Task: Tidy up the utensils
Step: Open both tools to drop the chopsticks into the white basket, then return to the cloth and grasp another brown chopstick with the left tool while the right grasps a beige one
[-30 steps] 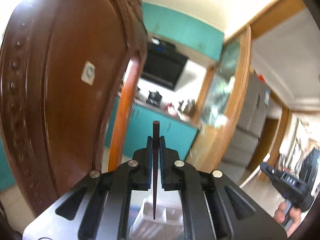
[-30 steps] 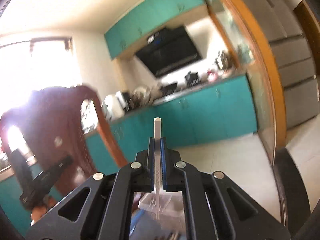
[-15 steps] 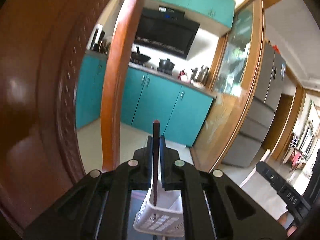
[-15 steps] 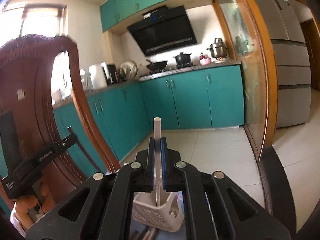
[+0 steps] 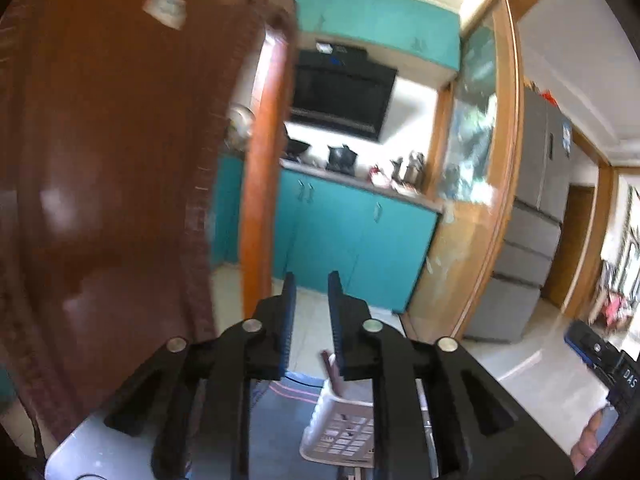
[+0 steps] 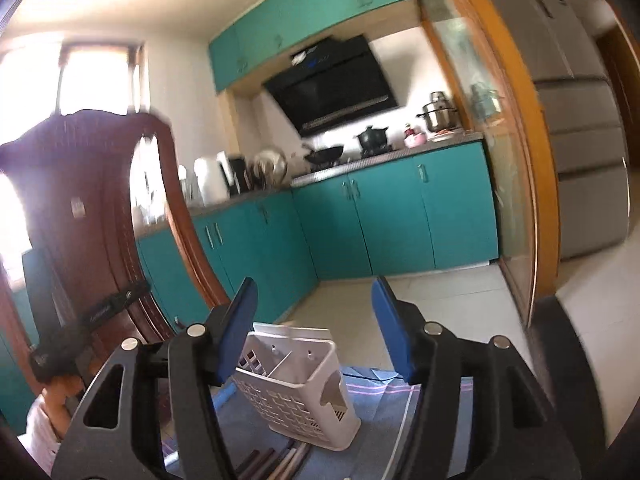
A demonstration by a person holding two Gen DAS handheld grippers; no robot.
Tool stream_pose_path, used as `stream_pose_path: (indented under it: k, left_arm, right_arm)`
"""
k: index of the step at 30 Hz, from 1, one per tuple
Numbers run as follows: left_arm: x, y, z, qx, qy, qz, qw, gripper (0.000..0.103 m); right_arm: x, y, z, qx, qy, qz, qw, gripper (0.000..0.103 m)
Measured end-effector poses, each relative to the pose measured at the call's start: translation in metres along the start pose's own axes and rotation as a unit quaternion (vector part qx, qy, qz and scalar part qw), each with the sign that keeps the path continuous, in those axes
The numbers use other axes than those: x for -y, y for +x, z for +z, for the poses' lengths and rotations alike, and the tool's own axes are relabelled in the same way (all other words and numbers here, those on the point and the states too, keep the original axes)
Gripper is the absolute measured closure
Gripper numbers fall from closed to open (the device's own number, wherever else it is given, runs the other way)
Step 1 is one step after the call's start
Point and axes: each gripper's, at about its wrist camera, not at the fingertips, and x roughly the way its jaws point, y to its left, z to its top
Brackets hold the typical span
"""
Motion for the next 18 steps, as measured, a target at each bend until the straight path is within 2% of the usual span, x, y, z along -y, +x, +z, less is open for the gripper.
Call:
stream_pose_path:
  k: [2, 3, 5, 6, 8, 9, 11, 13, 16, 18]
  left_arm:
    - [-0.014, -0.012, -0.014, 0.0, -0.009, 0.017, 0.9998, 0.085]
    - [-0.021, -0.015, -0.023, -0.008, -0.012, 0.023, 0.9996, 0.085]
    - [-0.034, -0.008, -0.048, -0.058, -0.011, 0.03, 0.9978, 0.085]
    - [-0.037, 0.0, -0.057, -0.09, -0.01, 0.029, 0.9954, 0.085]
    - [-0.041, 0.022, -0.079, -0.18, -0.011, 0.008, 0.9836, 0.085]
    - [-0.039, 0.034, -0.09, -0.223, -0.002, -0.005, 0.9748, 0.085]
    - [-0.029, 0.056, -0.118, -0.312, 0.024, -0.032, 0.9493, 0.085]
    - [-0.018, 0.067, -0.143, -0.364, 0.063, -0.037, 0.9285, 0.085]
    - [-0.009, 0.069, -0.166, -0.394, 0.102, -0.041, 0.9124, 0.085]
    - [-0.003, 0.07, -0.172, -0.4, 0.121, -0.038, 0.9077, 0.085]
  right_arm:
    - [0.017, -0.006, -0.012, -0.023, 0.02, -0.017, 0.999, 0.044]
    - [0.023, -0.002, -0.023, -0.057, 0.013, -0.048, 0.997, 0.045]
    - [0.028, 0.012, -0.041, -0.12, -0.004, -0.099, 0.988, 0.05]
    - [0.029, 0.028, -0.055, -0.172, -0.012, -0.12, 0.978, 0.054]
    - [0.025, 0.056, -0.081, -0.255, -0.032, -0.135, 0.957, 0.059]
    - [0.022, 0.066, -0.091, -0.279, -0.042, -0.138, 0.949, 0.063]
    - [0.012, 0.091, -0.117, -0.341, -0.061, -0.139, 0.928, 0.065]
    - [0.005, 0.106, -0.136, -0.379, -0.065, -0.141, 0.912, 0.065]
    - [-0.007, 0.119, -0.156, -0.412, -0.085, -0.145, 0.896, 0.065]
    - [-0.01, 0.124, -0.164, -0.426, -0.094, -0.154, 0.887, 0.065]
